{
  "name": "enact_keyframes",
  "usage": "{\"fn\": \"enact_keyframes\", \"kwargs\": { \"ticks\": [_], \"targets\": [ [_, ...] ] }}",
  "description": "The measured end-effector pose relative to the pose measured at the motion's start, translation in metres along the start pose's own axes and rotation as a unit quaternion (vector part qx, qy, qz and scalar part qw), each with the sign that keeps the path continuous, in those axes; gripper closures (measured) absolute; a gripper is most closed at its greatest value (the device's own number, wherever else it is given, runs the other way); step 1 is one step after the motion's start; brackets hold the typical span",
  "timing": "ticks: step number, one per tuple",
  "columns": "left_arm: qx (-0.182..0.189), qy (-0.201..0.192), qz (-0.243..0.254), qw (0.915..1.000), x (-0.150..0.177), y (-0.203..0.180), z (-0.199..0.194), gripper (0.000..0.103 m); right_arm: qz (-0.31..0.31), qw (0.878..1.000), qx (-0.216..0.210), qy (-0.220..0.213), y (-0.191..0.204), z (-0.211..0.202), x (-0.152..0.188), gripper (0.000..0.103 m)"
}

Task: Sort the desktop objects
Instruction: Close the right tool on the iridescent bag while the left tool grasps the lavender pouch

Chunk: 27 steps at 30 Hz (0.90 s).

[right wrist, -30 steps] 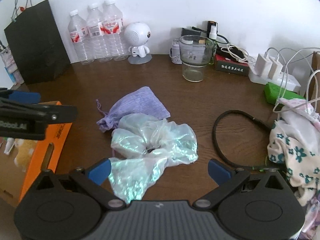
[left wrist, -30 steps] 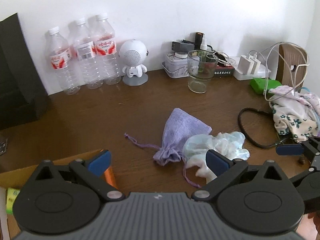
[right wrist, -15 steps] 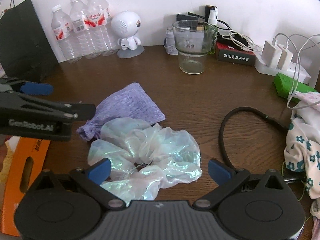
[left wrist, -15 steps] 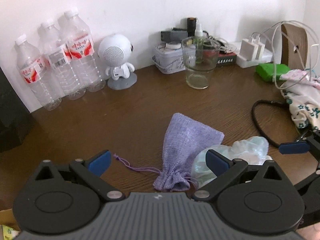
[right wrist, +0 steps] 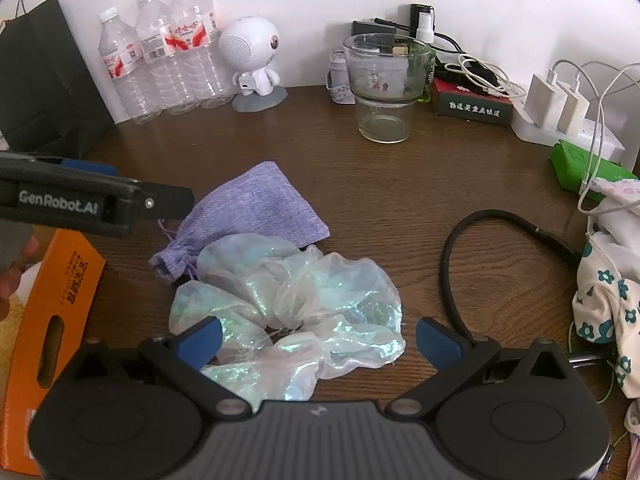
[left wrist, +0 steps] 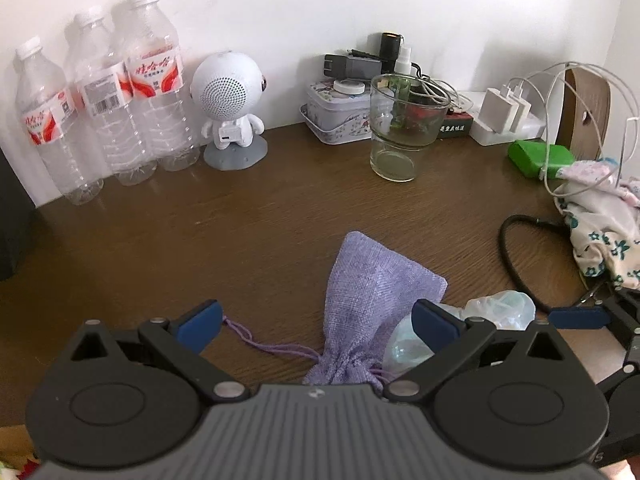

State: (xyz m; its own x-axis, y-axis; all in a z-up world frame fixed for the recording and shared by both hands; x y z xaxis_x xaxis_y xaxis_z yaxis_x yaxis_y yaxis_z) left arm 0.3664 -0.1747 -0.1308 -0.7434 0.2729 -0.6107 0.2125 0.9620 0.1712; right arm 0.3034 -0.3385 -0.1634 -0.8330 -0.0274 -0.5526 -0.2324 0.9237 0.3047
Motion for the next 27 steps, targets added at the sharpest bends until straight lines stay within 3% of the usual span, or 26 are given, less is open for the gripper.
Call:
{"fn": "enact_keyframes", "kwargs": {
  "ticks": [8, 14, 19, 25, 27],
  "targets": [
    [-0.019, 0.009, 0.016, 0.9997, 0.002, -0.008, 0.0, 0.0, 0.003, 1.0, -0.009, 0.005, 0.004, 0.003, 0.004, 0.0],
    [-0.027, 0.02, 0.04, 0.9986, 0.002, -0.02, 0.012, 0.015, -0.003, 1.0, -0.001, 0.017, 0.001, 0.009, 0.006, 0.006],
    [-0.029, 0.039, 0.05, 0.9975, 0.004, -0.029, 0.028, 0.02, 0.004, 1.0, -0.007, 0.027, -0.004, 0.013, 0.01, 0.013],
    [-0.037, 0.055, 0.06, 0.996, 0.01, -0.033, 0.038, 0.043, 0.005, 0.999, -0.013, 0.037, -0.007, 0.015, 0.015, 0.027],
    [-0.036, 0.055, 0.061, 0.996, 0.01, -0.033, 0.039, 0.056, -0.002, 0.999, -0.007, 0.039, -0.006, 0.014, 0.015, 0.032]
  ]
}}
Point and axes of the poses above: each gripper's, at about its wrist camera, not at the fingertips, and z roughly the way its jaws point, y to its left, x to its underside, the point moved 6 cm from there along z, roughly the way its jaws point, and after that the axes turned 13 degrees about -x, right-handed, at the moved point
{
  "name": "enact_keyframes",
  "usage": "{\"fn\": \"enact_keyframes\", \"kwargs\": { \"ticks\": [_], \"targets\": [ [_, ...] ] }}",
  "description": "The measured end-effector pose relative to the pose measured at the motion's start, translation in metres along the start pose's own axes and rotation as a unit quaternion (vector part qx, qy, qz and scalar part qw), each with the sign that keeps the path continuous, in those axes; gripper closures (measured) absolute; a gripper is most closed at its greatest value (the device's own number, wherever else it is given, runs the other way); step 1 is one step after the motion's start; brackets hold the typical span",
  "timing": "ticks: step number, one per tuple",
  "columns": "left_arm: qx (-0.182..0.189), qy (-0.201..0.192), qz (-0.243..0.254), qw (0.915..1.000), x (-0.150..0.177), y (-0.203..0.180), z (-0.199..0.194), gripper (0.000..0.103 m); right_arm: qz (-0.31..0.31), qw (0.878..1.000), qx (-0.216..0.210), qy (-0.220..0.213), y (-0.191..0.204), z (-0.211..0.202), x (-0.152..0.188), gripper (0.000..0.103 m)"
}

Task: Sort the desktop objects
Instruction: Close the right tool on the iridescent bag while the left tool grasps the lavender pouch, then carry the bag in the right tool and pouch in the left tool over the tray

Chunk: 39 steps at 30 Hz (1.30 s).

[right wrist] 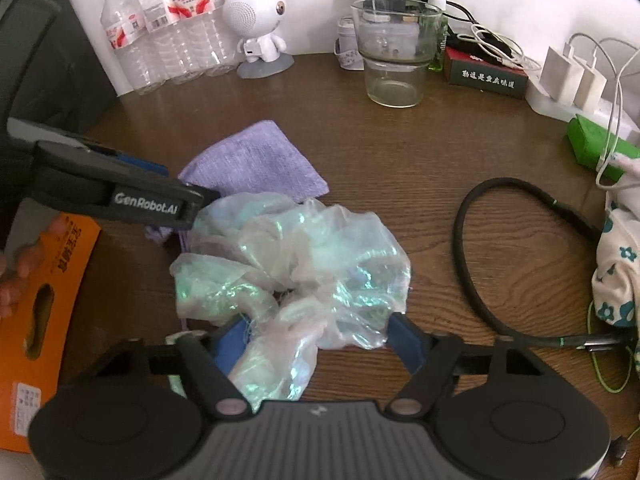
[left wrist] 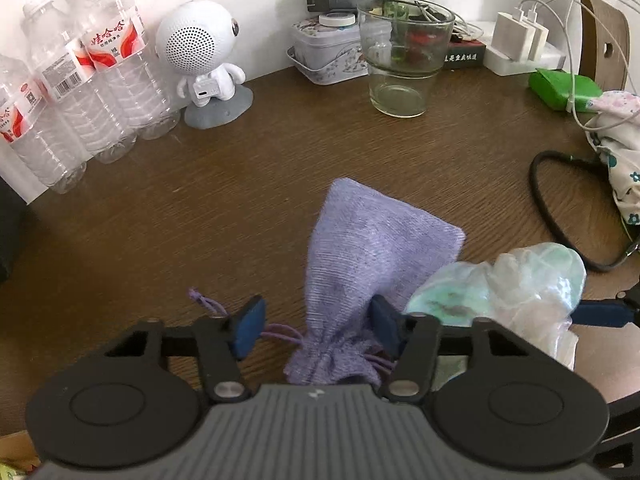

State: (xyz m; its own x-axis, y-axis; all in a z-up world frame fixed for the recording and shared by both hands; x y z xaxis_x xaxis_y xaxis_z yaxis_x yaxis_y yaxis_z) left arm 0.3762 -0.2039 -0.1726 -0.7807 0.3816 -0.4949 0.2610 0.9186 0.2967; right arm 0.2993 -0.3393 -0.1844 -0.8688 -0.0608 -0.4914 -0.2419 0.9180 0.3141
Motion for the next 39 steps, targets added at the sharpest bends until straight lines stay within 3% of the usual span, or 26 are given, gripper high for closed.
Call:
{"fn": "enact_keyframes", "kwargs": {
  "ticks": [1, 2, 4, 5, 10, 29, 39],
  "targets": [
    [0.0, 0.001, 0.002, 1.0, 0.0, -0.001, 0.0, 0.061, 0.0, 1.0, 0.002, 0.001, 0.0, 0.0, 0.0, 0.039],
    [-0.001, 0.003, 0.005, 1.0, 0.001, -0.001, 0.0, 0.072, -0.001, 1.0, 0.004, 0.002, 0.001, -0.001, 0.0, 0.043],
    [-0.002, 0.007, 0.011, 0.9999, 0.001, -0.003, -0.001, 0.078, -0.002, 1.0, 0.001, 0.001, 0.002, -0.002, -0.001, 0.069],
    [-0.002, 0.008, 0.014, 0.9999, 0.001, -0.004, -0.001, 0.079, -0.002, 1.0, -0.001, 0.0, 0.003, -0.002, -0.001, 0.076],
    [-0.01, 0.006, 0.035, 0.9993, 0.002, -0.009, -0.005, 0.093, -0.004, 1.0, -0.006, -0.007, 0.005, -0.005, 0.0, 0.095],
    [0.003, -0.055, 0.004, 0.9985, -0.003, 0.004, -0.061, 0.095, -0.035, 0.998, -0.013, -0.047, 0.027, -0.046, -0.003, 0.097],
    [0.018, -0.084, -0.018, 0.9961, 0.019, 0.021, -0.111, 0.096, -0.066, 0.996, -0.007, -0.062, 0.051, -0.076, 0.01, 0.097]
  ]
}}
Point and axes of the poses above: each gripper's, at about its wrist camera, not at the fingertips, and z roughly the way its jaws point, y to its left, x to its underside, the point moved 6 cm from there along z, roughly the way its jaws point, and after that the axes turned 13 degrees about -x, right-handed, at the moved point
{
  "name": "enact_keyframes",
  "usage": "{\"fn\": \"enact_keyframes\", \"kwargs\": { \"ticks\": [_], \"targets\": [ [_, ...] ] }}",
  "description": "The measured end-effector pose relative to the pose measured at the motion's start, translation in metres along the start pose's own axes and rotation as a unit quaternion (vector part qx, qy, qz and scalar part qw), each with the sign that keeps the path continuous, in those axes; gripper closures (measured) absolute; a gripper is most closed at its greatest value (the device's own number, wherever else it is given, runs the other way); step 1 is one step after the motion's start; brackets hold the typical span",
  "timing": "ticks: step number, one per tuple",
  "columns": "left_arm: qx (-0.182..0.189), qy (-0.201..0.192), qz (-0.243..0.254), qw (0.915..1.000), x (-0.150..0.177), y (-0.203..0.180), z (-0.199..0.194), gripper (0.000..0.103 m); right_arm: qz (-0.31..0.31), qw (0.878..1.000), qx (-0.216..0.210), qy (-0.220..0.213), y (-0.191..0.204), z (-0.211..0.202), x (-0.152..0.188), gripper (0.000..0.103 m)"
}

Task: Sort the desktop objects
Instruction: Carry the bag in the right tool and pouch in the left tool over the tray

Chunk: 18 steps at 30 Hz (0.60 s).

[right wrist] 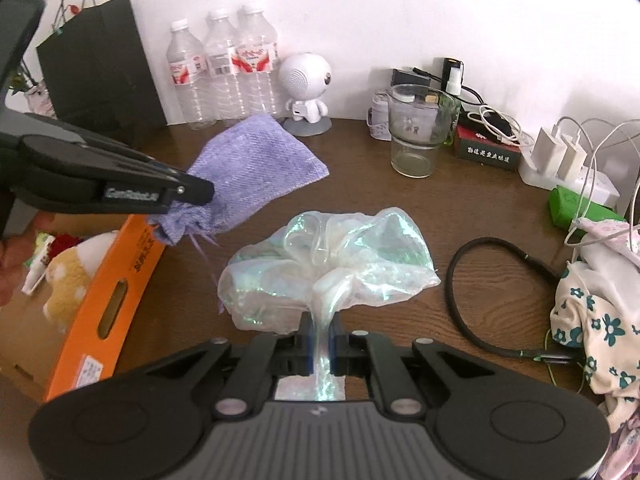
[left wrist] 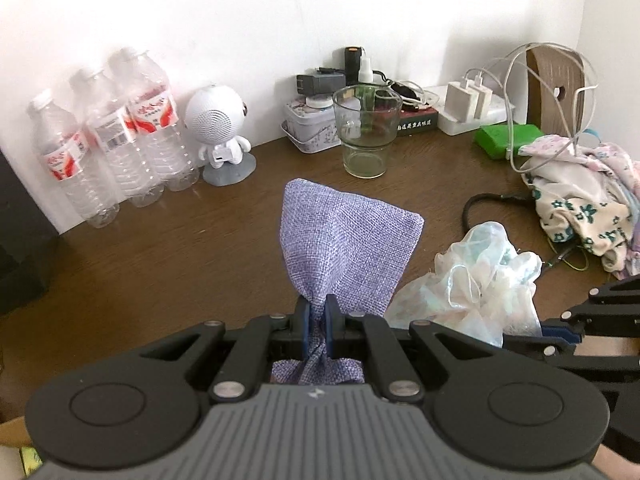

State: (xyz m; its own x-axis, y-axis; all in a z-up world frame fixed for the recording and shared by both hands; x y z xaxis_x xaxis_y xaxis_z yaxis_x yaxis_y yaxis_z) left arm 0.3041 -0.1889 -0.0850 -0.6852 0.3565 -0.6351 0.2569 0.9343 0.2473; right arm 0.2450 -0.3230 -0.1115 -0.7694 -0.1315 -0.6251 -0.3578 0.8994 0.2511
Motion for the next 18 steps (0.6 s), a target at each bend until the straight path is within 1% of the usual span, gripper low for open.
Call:
{"fn": "enact_keyframes", "kwargs": {
  "ticks": [4, 9, 15, 18],
  "targets": [
    [0.017, -0.009, -0.013, 0.9997, 0.013, 0.005, -0.027, 0.096, -0.007, 1.0, -0.007, -0.003, 0.013, -0.015, 0.009, 0.097],
    [0.042, -0.013, -0.027, 0.9987, 0.036, 0.008, -0.063, 0.096, -0.021, 0.999, -0.027, 0.001, 0.034, -0.042, 0.028, 0.097],
    [0.071, -0.003, -0.025, 0.9971, 0.078, 0.006, -0.107, 0.096, -0.039, 0.998, -0.055, 0.013, 0.059, -0.069, 0.049, 0.097],
    [0.074, 0.003, -0.034, 0.9967, 0.102, 0.013, -0.127, 0.096, -0.051, 0.996, -0.069, 0.026, 0.074, -0.079, 0.06, 0.097]
  ]
}}
Point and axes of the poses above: each gripper's, at about its wrist camera, not at the fingertips, and z roughly the way its jaws point, y to its left, x to its underside, the point moved 6 cm from there along z, roughly the way its jaws point, and after that the axes turned 13 degrees about -x, right-handed, at the moved point
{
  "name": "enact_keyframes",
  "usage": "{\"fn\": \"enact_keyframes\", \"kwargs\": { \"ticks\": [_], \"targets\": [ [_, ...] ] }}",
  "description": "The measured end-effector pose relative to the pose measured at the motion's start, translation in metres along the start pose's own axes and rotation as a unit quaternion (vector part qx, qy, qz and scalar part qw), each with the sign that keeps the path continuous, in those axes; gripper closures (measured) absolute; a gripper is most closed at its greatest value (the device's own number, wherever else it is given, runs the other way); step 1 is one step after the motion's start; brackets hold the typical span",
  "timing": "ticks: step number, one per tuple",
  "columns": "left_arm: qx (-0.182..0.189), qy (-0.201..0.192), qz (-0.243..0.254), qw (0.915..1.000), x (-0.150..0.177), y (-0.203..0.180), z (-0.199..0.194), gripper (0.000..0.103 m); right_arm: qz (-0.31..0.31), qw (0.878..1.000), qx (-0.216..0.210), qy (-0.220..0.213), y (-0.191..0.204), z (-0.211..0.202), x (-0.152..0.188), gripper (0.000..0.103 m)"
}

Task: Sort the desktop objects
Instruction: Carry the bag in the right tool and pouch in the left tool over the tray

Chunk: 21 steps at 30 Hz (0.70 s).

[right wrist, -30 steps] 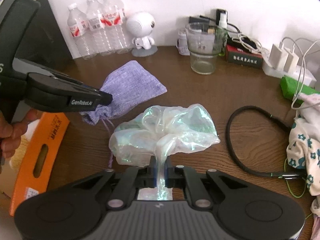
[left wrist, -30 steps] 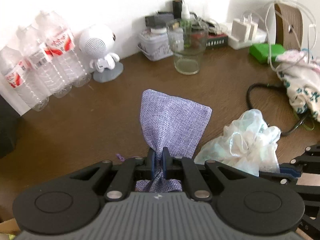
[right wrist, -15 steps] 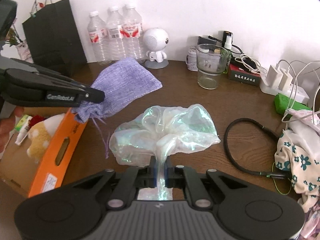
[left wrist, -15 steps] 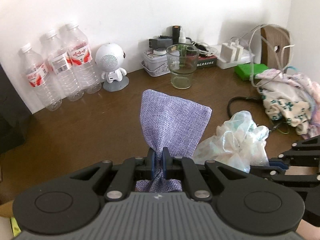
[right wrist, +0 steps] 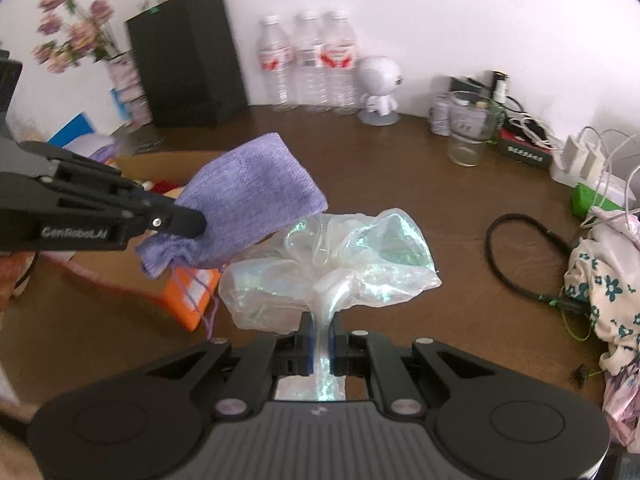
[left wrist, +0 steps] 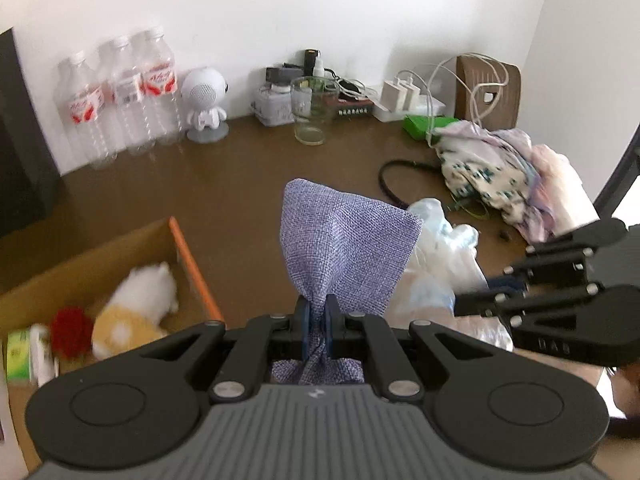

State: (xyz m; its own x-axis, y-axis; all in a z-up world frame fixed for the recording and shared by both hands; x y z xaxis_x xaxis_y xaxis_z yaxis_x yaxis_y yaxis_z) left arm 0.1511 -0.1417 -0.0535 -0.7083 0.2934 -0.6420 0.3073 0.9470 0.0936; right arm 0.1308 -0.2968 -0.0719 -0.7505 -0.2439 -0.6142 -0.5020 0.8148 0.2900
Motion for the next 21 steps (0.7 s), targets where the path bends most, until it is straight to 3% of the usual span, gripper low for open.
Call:
{"fn": "enact_keyframes", "kwargs": {
  "ticks": [9, 14, 21],
  "targets": [
    [-0.029, 0.032, -0.069, 0.9967, 0.068, 0.028, -0.042, 0.096, -0.048, 0.996, -0.052, 0.045, 0.054, -0.001, 0.024, 0.097],
    [-0.061, 0.055, -0.108, 0.9907, 0.103, 0.046, -0.058, 0.096, -0.07, 0.992, -0.083, 0.067, 0.082, 0.007, 0.033, 0.097],
    [-0.079, 0.083, -0.159, 0.9806, 0.141, 0.062, -0.074, 0.096, -0.092, 0.985, -0.116, 0.09, 0.116, 0.019, 0.037, 0.097]
  ]
}}
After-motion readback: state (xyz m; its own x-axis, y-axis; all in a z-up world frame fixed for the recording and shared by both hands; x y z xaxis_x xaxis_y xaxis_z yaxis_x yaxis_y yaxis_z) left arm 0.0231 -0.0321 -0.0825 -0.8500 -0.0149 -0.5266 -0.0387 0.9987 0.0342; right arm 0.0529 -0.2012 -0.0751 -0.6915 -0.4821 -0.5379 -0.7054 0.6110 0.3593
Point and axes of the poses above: each gripper's, at about its wrist camera, not at the fingertips, and z roughly the way its jaws point, y to its left, x to its underside, the point moved 6 cm from there along z, roughly the way its jaws point, and after that the axes turned 13 degrees about -x, right-handed, at the moved point
